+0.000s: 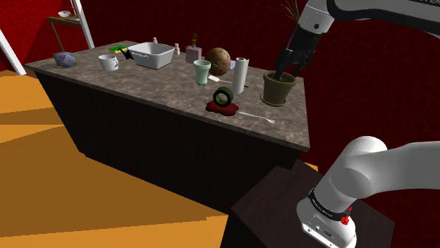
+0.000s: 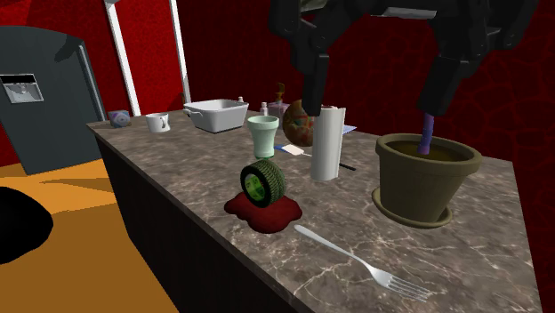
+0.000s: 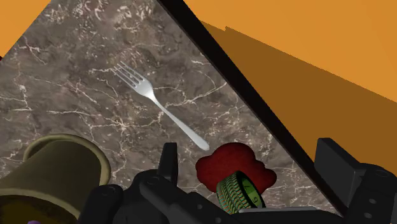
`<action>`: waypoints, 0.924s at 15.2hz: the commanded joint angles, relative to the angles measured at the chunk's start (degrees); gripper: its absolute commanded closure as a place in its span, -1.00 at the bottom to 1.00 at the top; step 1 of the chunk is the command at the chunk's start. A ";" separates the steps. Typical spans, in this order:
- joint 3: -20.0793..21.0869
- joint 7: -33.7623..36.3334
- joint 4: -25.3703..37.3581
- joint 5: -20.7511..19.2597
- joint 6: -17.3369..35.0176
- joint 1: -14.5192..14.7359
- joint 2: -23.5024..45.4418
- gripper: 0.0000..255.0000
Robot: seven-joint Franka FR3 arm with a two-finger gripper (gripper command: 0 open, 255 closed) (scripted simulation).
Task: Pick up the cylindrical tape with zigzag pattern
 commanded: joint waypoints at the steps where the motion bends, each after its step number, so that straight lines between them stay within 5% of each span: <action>1: 0.00 0.00 0.00 0.00 0.00 0.00 0.00 -1.00; 14: -3.21 -9.94 9.53 -1.53 13.53 2.63 28.09 -1.00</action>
